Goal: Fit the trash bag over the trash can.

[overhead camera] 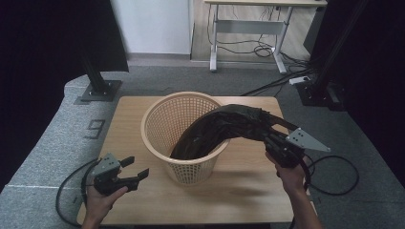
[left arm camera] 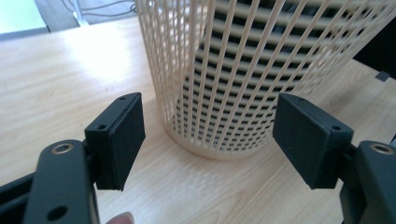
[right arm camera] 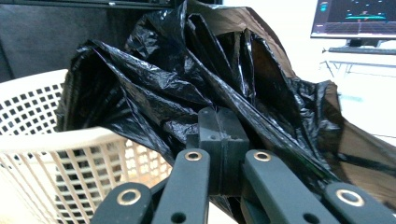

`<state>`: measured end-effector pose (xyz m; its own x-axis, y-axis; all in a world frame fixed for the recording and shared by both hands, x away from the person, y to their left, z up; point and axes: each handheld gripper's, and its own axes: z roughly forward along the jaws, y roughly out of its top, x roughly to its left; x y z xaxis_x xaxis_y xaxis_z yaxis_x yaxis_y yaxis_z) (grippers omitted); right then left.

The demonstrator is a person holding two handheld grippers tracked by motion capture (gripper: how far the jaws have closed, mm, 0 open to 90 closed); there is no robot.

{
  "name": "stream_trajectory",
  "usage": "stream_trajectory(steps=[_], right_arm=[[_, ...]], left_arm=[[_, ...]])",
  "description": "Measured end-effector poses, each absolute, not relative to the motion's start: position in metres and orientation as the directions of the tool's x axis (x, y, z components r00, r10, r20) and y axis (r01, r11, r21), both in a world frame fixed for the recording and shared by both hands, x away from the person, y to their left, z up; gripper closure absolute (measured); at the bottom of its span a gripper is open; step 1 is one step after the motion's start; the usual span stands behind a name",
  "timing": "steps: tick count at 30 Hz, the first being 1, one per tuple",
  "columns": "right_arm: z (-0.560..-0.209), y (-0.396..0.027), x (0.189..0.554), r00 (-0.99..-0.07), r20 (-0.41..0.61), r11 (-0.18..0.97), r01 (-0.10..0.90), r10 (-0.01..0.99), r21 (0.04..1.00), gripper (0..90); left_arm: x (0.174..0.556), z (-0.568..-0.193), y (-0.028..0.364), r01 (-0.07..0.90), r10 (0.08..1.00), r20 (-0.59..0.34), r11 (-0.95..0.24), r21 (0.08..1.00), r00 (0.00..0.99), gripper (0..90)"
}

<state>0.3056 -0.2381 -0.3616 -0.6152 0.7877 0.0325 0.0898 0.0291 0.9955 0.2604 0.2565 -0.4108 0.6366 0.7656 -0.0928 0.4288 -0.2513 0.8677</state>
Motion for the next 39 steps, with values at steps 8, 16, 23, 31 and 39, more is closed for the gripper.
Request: stream_trajectory(steps=[8,16,23,31,39], right_arm=[[-0.346,-0.224,0.308,-0.646,0.055,0.017,0.104,0.761,0.994,88.5],[-0.334,-0.198,0.311,-0.695,0.037,0.041,0.095,0.718,0.995,88.6],[-0.325,-0.178,0.313,-0.740,0.038,0.046,0.093,0.672,0.995,88.6],[-0.316,-0.163,0.313,-0.770,0.026,0.055,0.080,0.638,0.995,88.7],[-0.312,-0.162,0.312,-0.792,0.043,0.033,0.079,0.609,0.996,88.8]], left_arm=[[0.265,-0.393,0.253,0.409,0.750,-0.093,-0.249,0.878,0.655,25.8],[0.265,-0.372,0.262,0.384,0.748,-0.096,-0.223,0.896,0.657,27.1],[0.270,-0.352,0.262,0.363,0.738,-0.095,-0.211,0.908,0.669,28.4],[0.275,-0.341,0.254,0.344,0.719,-0.083,-0.225,0.912,0.690,28.9],[0.285,-0.333,0.243,0.338,0.699,-0.077,-0.244,0.909,0.711,29.2]])
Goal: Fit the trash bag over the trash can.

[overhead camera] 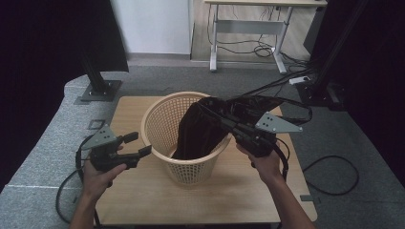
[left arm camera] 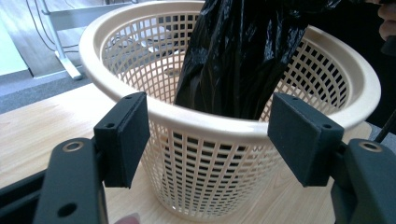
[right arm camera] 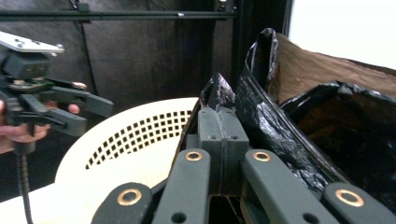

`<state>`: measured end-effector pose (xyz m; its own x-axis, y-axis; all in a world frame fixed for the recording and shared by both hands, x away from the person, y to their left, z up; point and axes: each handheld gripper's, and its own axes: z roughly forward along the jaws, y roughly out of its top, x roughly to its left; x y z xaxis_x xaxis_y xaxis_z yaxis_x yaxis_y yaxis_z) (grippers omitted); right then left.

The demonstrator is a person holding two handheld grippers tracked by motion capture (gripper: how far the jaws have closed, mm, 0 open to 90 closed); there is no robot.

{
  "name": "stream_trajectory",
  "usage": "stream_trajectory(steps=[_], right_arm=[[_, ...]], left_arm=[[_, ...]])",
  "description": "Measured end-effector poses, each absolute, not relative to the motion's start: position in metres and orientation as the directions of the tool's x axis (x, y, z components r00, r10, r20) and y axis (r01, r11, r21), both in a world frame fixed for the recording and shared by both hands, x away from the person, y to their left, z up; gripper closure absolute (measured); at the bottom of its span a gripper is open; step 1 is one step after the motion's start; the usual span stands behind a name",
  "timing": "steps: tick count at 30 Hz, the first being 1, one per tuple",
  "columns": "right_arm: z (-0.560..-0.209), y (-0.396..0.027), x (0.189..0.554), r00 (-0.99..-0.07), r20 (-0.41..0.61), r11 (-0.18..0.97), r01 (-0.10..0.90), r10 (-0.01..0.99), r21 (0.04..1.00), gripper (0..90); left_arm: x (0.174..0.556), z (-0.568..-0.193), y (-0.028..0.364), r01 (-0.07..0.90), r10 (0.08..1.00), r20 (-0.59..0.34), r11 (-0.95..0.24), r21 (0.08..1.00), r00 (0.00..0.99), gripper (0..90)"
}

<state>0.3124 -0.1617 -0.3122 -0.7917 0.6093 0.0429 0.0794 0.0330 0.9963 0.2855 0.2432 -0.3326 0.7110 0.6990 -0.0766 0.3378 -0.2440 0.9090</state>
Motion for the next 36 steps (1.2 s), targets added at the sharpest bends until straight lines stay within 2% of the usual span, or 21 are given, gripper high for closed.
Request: stream_trajectory(steps=[12,19,36], right_arm=[[-0.294,-0.148,0.308,-0.837,-0.006,0.039,0.019,0.548,0.999,88.8],[-0.287,-0.141,0.307,-0.848,-0.004,0.032,0.016,0.531,0.999,88.8],[-0.287,-0.128,0.305,-0.873,-0.016,0.025,-0.004,0.487,1.000,88.8]], left_arm=[[0.286,-0.317,0.236,0.312,0.679,-0.065,-0.249,0.917,0.732,29.1],[0.290,-0.314,0.232,0.310,0.671,-0.063,-0.256,0.915,0.738,29.0],[0.316,-0.310,0.207,0.331,0.640,-0.080,-0.282,0.901,0.764,29.8]])
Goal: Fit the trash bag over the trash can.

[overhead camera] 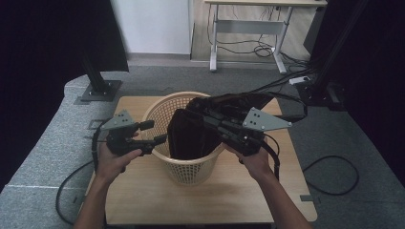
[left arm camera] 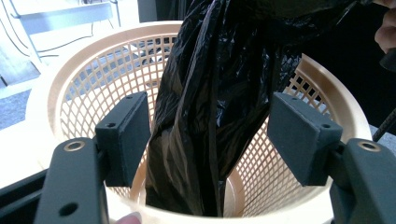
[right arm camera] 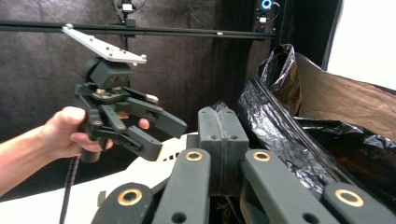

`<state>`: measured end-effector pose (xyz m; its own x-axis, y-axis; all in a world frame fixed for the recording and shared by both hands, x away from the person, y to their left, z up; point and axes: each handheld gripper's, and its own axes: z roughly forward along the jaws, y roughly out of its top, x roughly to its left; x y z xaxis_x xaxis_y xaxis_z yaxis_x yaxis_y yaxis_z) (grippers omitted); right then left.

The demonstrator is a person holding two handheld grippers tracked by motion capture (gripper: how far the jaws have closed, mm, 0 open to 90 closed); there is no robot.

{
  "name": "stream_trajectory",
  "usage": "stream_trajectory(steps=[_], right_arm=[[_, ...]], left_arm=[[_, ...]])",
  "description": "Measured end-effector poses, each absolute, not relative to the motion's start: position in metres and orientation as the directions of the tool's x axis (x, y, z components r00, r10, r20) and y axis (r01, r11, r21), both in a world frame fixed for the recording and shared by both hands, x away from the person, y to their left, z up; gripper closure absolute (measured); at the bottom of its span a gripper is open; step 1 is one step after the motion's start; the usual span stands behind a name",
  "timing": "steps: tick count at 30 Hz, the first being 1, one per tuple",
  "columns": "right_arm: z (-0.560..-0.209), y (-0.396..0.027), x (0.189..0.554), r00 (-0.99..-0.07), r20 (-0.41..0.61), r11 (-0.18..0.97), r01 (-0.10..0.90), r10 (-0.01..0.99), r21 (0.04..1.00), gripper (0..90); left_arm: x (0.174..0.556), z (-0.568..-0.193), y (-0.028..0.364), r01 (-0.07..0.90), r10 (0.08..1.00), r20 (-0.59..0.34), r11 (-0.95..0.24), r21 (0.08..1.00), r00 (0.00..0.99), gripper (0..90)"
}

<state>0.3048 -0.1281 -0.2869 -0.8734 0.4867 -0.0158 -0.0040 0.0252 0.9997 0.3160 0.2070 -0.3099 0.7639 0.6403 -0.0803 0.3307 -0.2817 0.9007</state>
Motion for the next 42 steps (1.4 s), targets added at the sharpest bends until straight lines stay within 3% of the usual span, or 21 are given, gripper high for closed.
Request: stream_trajectory(steps=[21,25,34,42], right_arm=[[-0.288,-0.123,0.298,-0.891,-0.020,0.026,-0.010,0.453,1.000,88.8],[-0.288,-0.122,0.298,-0.895,-0.019,0.023,-0.010,0.445,1.000,88.8],[-0.288,-0.118,0.297,-0.899,-0.021,0.027,-0.010,0.437,1.000,88.8],[-0.289,-0.119,0.297,-0.899,-0.020,0.026,-0.010,0.437,1.000,88.8]], left_arm=[[0.332,-0.310,0.189,0.331,0.626,-0.089,-0.282,0.901,0.775,34.4],[0.334,-0.310,0.187,0.336,0.617,-0.102,-0.276,0.901,0.780,40.0],[0.340,-0.310,0.182,0.350,0.605,-0.115,-0.287,0.892,0.788,64.2],[0.341,-0.310,0.177,0.342,0.582,-0.114,-0.299,0.891,0.805,76.1]])
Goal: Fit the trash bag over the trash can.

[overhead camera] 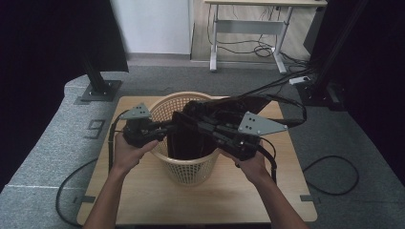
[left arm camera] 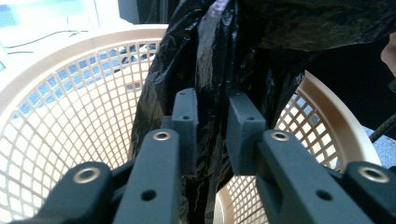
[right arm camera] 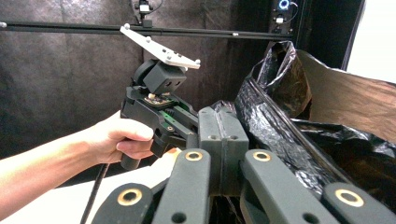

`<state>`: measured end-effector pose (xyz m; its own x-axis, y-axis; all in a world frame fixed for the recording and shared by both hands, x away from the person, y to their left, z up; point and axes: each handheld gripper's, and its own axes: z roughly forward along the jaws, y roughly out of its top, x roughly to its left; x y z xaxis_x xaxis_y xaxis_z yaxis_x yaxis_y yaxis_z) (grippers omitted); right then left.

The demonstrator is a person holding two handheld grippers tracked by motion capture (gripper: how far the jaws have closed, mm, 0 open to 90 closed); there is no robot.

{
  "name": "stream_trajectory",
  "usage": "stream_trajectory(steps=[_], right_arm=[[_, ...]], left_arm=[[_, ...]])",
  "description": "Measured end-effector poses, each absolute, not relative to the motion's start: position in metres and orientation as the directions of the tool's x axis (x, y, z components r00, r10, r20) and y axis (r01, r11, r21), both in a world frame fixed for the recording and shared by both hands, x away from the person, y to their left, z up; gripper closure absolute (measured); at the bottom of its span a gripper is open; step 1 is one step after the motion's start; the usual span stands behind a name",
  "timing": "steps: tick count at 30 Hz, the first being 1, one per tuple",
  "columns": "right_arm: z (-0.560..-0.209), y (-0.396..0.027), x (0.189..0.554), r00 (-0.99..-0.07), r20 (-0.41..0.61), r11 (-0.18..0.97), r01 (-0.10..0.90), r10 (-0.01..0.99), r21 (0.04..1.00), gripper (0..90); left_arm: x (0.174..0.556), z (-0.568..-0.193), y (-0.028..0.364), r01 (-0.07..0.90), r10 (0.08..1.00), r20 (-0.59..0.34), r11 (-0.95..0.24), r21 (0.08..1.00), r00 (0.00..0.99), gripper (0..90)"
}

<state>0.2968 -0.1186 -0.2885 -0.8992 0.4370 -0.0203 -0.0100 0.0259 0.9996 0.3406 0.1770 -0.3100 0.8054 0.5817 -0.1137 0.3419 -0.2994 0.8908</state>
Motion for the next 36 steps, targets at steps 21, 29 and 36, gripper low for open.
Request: stream_trajectory(steps=[21,29,36], right_arm=[[-0.296,-0.169,0.275,-0.844,-0.030,0.026,-0.018,0.535,0.999,61.9],[-0.298,-0.207,0.265,-0.805,0.000,0.008,0.005,0.594,1.000,58.9],[-0.288,-0.230,0.264,-0.765,-0.019,0.035,0.005,0.643,0.999,58.5]], left_arm=[[0.324,-0.311,0.196,0.307,0.592,-0.075,-0.302,0.903,0.803,89.8],[0.313,-0.312,0.206,0.291,0.596,-0.051,-0.314,0.904,0.801,89.8],[0.309,-0.314,0.206,0.286,0.596,-0.029,-0.340,0.896,0.802,89.8]])
